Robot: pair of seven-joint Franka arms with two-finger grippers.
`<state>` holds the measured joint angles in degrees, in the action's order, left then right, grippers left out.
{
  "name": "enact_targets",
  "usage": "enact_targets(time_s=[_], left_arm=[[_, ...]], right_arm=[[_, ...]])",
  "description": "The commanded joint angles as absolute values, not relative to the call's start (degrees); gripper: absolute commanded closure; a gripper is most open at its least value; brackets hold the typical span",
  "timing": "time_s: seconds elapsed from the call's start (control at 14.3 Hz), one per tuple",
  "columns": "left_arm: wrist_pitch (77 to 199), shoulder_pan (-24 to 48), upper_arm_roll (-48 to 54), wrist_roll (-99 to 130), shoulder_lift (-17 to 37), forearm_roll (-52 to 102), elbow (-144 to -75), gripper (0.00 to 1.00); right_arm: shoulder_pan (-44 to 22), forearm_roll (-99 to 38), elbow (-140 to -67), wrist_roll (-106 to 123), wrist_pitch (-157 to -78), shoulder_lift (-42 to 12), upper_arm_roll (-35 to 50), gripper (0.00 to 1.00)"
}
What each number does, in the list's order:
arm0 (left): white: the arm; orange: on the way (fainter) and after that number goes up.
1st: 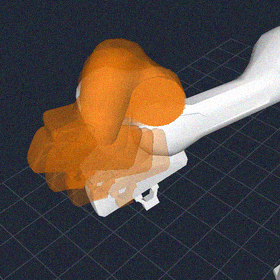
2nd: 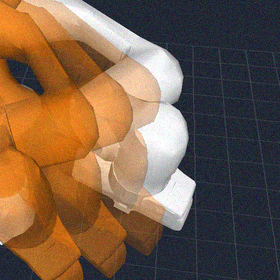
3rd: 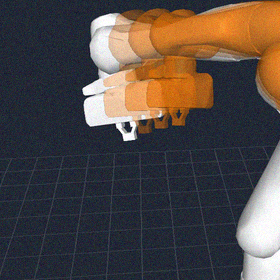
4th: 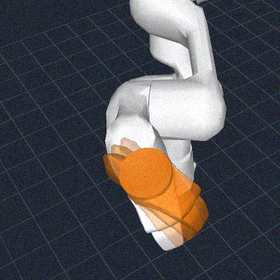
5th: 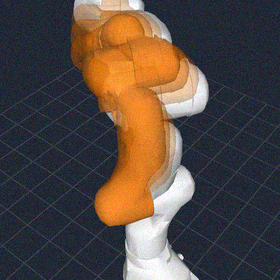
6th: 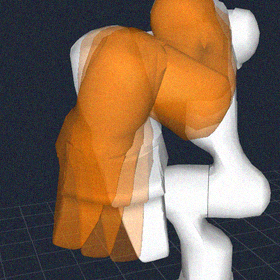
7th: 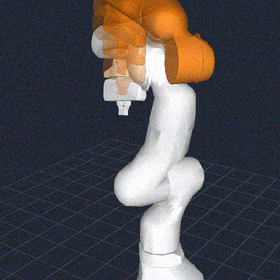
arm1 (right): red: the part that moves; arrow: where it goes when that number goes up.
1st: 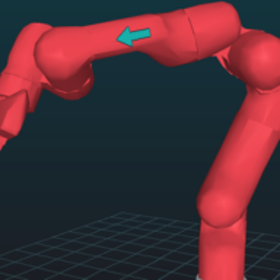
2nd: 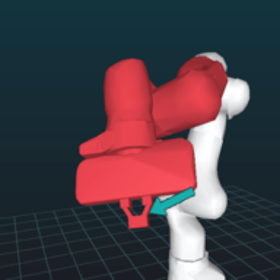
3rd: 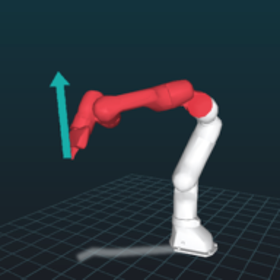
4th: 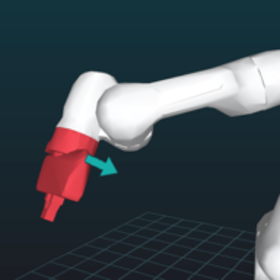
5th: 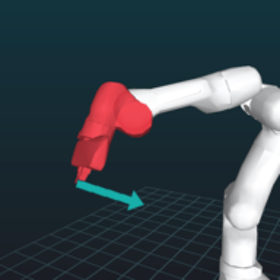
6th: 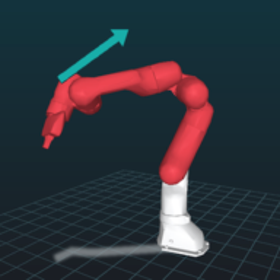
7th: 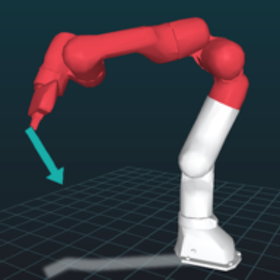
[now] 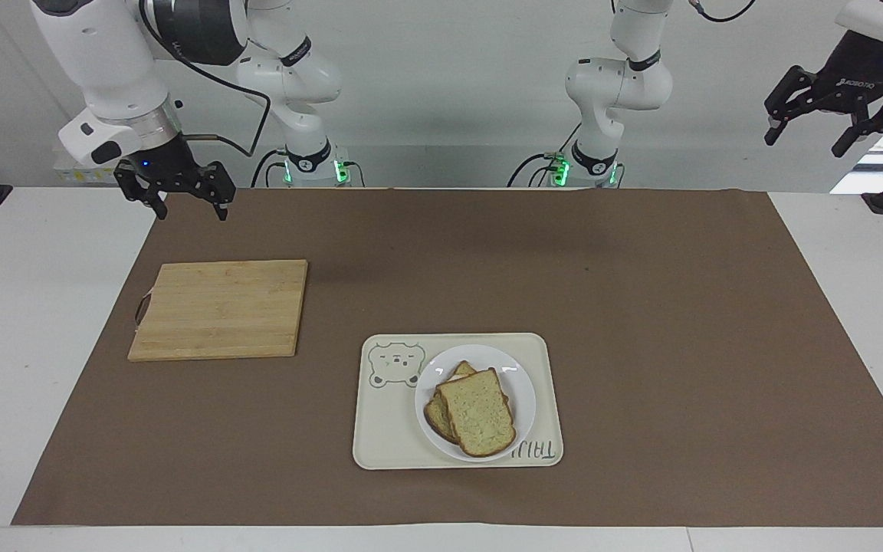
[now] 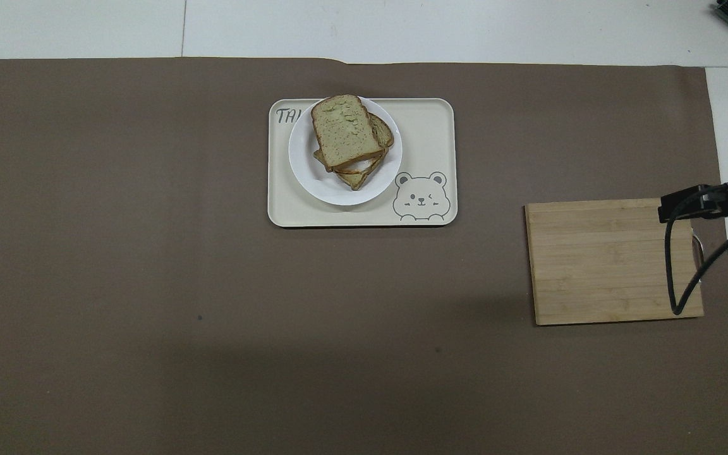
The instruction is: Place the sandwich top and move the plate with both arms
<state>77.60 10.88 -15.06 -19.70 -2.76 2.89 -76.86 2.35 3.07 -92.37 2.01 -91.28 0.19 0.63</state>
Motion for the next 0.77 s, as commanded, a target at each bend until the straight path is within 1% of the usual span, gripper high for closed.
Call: enact_targets(time_s=[0.0, 0.35, 0.42, 0.49, 0.56, 0.7], left_arm=[[76.20, 0.12, -3.12, -16.45, -5.62, 1.58, -79.88, 0.00], [76.11, -0.44, -2.20, -16.00, -4.57, 1.41, -79.28, 0.00], [76.11, 0.43, -2.46, -16.08, -3.87, 1.32, -78.41, 0.00], [75.94, 2.88, -4.11, -16.08, -2.13, 0.71, -77.62, 0.00], [75.50, 5.34, -6.83, -16.00, -1.59, -0.08, -76.74, 0.00], [75.67, 5.71, -7.21, -15.91, -3.33, -0.17, -77.34, 0.00]], right_arm=[[2.55, 3.43, -90.97, 1.14, -90.17, -0.62, 0.97, 0.00], [2.55, 3.43, -90.97, 1.14, -90.17, -0.62, 0.97, 0.00], [2.55, 3.43, -90.97, 1.14, -90.09, -0.62, 0.97, 0.00], [2.55, 3.43, -90.97, 1.14, -90.17, -0.62, 0.97, 0.00], [2.55, 3.43, -90.97, 1.14, -90.09, -0.62, 0.97, 0.00], [2.55, 3.43, -90.97, 1.14, -90.18, -0.62, 0.97, 0.00]])
